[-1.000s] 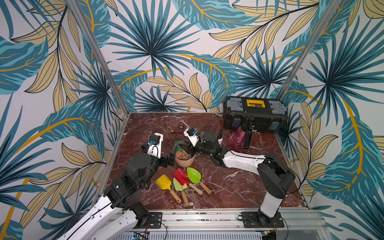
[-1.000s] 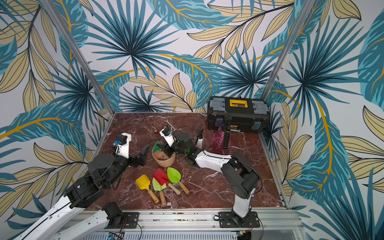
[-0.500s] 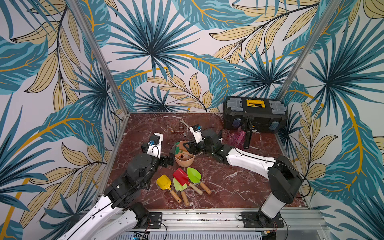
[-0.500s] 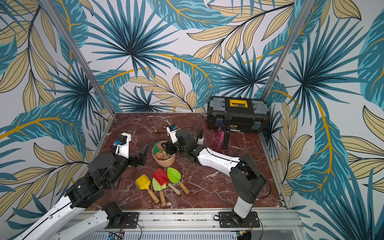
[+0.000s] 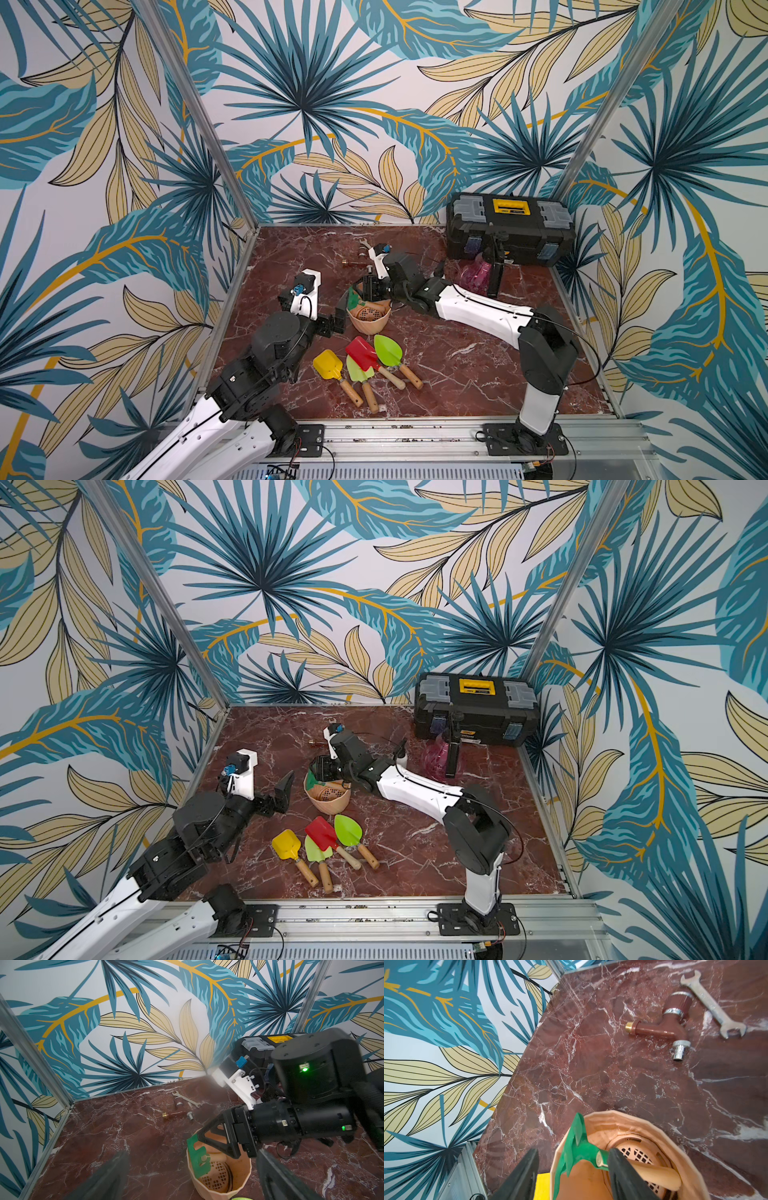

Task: Organize the gardening tools
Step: Adjust the gardening tool in the container.

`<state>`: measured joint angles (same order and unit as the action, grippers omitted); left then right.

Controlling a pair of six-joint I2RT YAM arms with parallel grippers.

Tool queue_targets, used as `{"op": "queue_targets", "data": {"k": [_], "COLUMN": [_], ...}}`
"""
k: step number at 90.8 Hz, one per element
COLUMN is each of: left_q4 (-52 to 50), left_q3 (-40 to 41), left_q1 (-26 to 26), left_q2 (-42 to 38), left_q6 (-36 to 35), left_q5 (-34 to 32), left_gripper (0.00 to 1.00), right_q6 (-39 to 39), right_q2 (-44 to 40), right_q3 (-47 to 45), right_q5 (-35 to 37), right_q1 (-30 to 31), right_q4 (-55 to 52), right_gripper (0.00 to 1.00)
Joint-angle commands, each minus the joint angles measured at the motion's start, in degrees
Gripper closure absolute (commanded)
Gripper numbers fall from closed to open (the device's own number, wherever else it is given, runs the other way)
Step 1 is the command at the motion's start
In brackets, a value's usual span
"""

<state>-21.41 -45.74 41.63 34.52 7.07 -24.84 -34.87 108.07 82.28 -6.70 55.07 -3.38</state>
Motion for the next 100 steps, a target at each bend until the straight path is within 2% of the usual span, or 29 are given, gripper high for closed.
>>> {"op": "queue_targets", "data": {"k": [1, 27, 61, 83, 100], "left_q4": [-0.04, 0.93, 2.24, 2.89, 3.05], "left_q3": [0.81, 2.28, 2.93, 3.35, 3.37], "left_q1": [-0.24, -0.23, -0.23, -0.23, -0.23], "left_q2": [-1.27, -1.48, -1.15, -0.93, -0.62], "left_q6": [0.40, 0.71, 0.49, 0.49, 0.56], "left_q5": [-1.08, -1.53, -1.66, -1.62, -1.53], "left_gripper": [0.00, 0.00, 0.00, 0.00, 0.00], "right_q6": [-1.95, -2.76, -2.59, -2.53, -3.34], "right_q2": [2.32, 5.54, 3.91, 1.58, -1.10], "right_q3": [1.29, 3.33, 3.08, 3.00, 1.55], "right_q5": [-1.82, -3.83, -3.03, -4.17, -8.46], "right_q1": [0.14, 0.30, 0.21, 0.09, -0.80], "right_q4": [-2.30, -1.36, -0.48, -1.41, -1.02], "right_gripper": [0.45, 0.61, 0.84, 0.92, 0.96]}}
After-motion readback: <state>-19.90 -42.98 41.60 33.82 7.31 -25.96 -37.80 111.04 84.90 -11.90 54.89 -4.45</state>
